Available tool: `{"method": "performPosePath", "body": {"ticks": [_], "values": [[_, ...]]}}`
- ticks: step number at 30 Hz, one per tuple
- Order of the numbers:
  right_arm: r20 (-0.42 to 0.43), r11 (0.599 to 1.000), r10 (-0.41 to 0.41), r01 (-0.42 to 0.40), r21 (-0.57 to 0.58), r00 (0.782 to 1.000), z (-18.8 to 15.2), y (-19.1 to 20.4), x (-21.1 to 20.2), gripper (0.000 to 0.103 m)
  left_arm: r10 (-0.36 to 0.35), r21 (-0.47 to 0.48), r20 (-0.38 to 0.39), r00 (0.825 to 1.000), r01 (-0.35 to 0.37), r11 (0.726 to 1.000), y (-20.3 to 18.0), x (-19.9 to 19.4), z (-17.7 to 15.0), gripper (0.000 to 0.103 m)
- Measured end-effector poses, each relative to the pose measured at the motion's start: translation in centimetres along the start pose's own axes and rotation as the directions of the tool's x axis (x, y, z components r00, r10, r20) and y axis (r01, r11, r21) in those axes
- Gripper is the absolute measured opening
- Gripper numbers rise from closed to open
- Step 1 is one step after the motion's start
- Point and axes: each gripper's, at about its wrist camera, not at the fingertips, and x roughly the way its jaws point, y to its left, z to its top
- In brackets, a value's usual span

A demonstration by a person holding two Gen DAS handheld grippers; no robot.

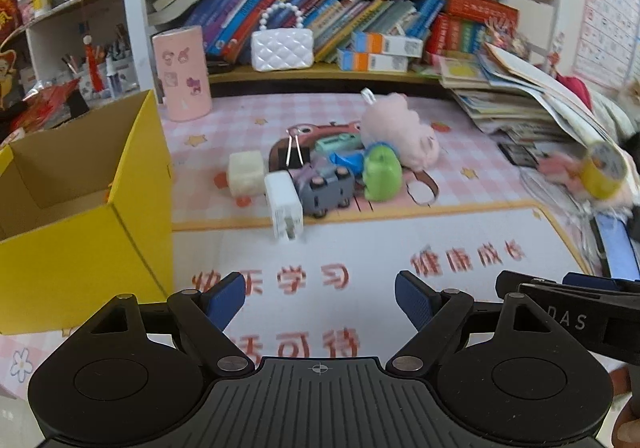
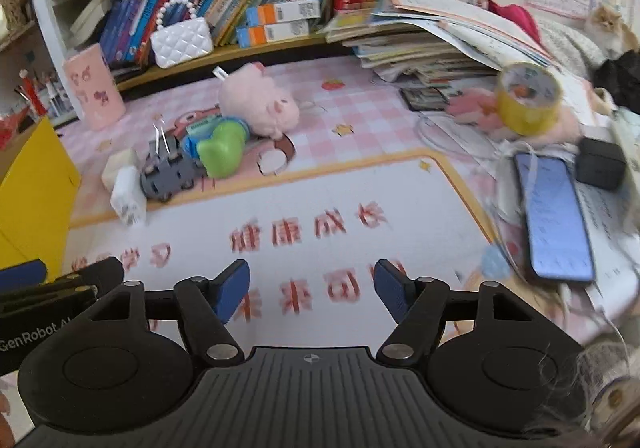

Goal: Organize objects
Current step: 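Move both tools back toward the remaining toys, then grasp the white charger with left tool while right tool grasps the green toy figure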

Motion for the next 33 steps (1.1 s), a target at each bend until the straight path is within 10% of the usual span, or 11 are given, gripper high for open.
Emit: {"method": "performPosePath", "body": {"ticks": [5, 16, 33], "values": [[0.022, 0.998, 0.057, -0.057, -0.015, 0.998, 2.6, -0.1, 2.1, 0.057, 0.069, -0.040, 0.006, 0.998, -0.069, 0.997, 0.1, 2.3, 1.9, 0.083], [0.042, 0.985, 0.141, -0.137, -0.101, 0.989, 7.9, 1.6, 7.4, 0.058, 0.169, -0.047, -0.068, 0.983, -0.172, 0.984, 0.6, 9.0, 4.9, 0.045], [-0.067, 0.968, 0.209, -0.216, -0.127, 0.976, 11.7, 6.0, 16.3, 0.057, 0.136, -0.117, -0.142, 0.980, -0.153, 0.981, 2.2, 13.2, 5.4, 0.025]]}}
